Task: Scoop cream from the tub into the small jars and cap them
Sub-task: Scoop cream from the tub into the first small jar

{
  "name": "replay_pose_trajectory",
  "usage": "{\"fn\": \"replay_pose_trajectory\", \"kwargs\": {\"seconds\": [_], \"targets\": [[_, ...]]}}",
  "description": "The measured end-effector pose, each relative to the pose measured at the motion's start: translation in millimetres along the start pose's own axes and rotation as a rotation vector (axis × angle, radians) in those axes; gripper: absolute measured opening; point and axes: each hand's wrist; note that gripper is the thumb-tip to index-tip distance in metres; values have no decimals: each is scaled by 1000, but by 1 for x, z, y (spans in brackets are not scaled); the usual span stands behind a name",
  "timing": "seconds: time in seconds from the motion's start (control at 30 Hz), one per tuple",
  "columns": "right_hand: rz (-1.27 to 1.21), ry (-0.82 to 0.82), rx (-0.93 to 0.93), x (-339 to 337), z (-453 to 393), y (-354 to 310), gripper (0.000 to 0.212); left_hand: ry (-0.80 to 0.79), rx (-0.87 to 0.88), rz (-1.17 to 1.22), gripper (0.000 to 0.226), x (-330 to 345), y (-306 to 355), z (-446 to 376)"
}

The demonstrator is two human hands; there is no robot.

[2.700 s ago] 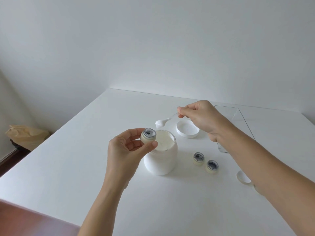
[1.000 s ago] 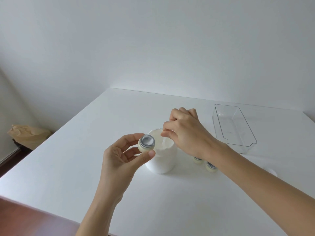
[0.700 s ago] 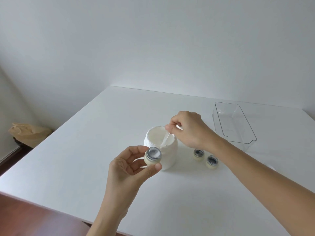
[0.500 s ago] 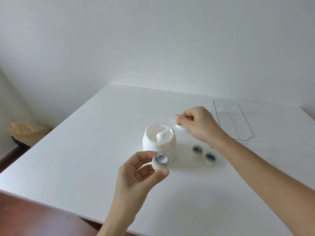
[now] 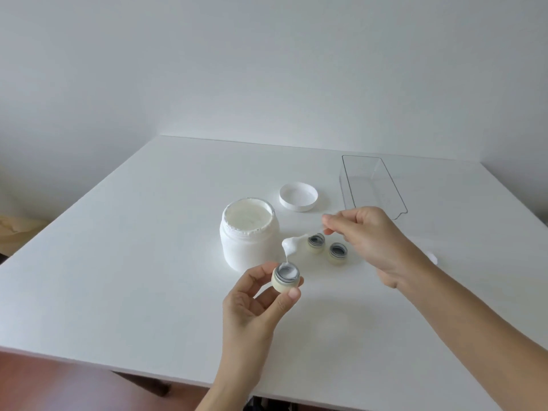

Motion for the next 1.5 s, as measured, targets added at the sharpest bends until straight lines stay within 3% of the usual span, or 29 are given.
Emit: {"fn": "replay_pose_trajectory", "kwargs": {"seconds": [0.23, 0.47, 0.67, 0.87, 1.0, 1.07, 1.17, 1.33, 1.5], "targets": [[60, 37, -42, 7, 17, 19, 31, -13, 6, -32, 29, 1, -2, 0], [166, 173, -178, 1, 22, 22, 31, -10, -3, -34, 29, 0, -2, 1], [224, 327, -496, 11, 38, 21, 23, 0, -31, -22, 34, 0, -2, 2], [545, 497, -841, 19, 45, 34, 20, 1, -37, -1, 36, 0, -3, 2], [741, 520, -1089, 18, 47, 41, 4, -8, -26, 9, 34, -1, -2, 2], [797, 519, -1167, 15, 48, 47, 9, -9, -24, 13, 34, -2, -2, 2], [821, 520, -1201, 11, 49, 54, 17, -8, -23, 23, 33, -2, -2, 2], [796, 507, -1158, 6, 52, 57, 10, -4, -26, 25, 33, -2, -2, 1], [613, 555, -1025, 2, 52, 47, 17, 11, -26, 6, 35, -4, -1, -1]]}}
Point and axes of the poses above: each hand's wrist, its own z-axis away from the middle knuckle, its own x-axis out of the palm, y = z × x, and after that the axes turned 9 degrees about -y, right-handed
